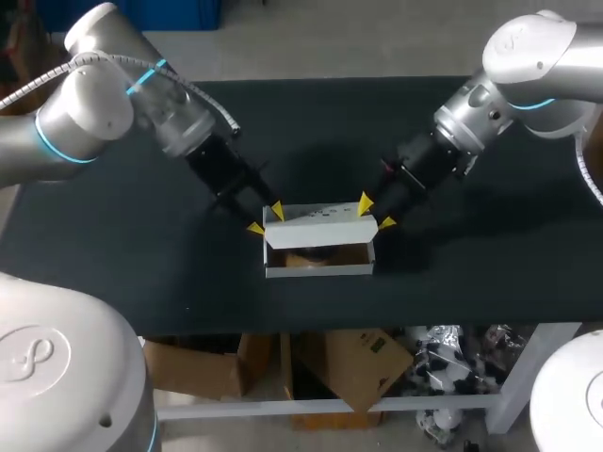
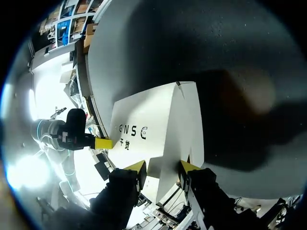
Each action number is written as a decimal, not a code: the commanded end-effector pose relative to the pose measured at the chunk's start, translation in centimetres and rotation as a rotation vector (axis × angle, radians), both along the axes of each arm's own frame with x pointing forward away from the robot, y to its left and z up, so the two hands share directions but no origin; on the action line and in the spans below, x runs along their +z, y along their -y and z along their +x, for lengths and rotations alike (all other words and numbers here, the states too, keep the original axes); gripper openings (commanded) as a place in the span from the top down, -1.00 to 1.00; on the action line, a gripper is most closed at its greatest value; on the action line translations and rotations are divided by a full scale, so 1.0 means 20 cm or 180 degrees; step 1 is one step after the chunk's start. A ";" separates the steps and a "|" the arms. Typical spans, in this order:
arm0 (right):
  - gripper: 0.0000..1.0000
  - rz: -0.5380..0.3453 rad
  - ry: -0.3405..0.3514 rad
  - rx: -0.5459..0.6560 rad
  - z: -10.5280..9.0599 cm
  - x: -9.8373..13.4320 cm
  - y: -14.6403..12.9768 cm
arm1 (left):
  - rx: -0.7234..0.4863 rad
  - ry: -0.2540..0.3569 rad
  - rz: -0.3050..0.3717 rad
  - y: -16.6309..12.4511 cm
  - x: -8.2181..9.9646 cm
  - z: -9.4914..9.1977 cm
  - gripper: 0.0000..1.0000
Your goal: Assemble the packaging by folding the flat box into shape, placing the metal phone stand inside, and closing the box properly
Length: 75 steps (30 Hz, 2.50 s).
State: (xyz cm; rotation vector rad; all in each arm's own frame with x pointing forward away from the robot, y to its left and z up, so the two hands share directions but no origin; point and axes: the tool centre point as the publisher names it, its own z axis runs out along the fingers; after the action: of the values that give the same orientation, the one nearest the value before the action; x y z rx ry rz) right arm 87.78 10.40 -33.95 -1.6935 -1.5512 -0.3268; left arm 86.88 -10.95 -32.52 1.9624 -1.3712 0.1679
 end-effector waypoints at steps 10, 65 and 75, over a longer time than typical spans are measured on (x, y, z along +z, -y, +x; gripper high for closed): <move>0.07 0.0009 -0.0029 0.0023 -0.01 -0.03 0.00 | 0.0003 0.0034 0.0008 0.00 -0.01 -0.02 0.18; 0.10 -0.0050 0.0004 0.0013 0.01 0.05 0.00 | -0.0035 0.0017 0.0049 0.03 0.04 0.01 0.21; 0.10 -0.0042 -0.0013 0.0034 0.02 0.07 0.00 | -0.0030 -0.0019 0.0058 0.04 0.05 0.01 0.22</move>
State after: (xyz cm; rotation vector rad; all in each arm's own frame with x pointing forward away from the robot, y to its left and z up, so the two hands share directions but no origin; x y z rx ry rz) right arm 88.09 10.26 -32.79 -1.6980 -1.5618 -0.3149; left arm 86.98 -11.40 -31.60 1.9700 -1.3807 0.1542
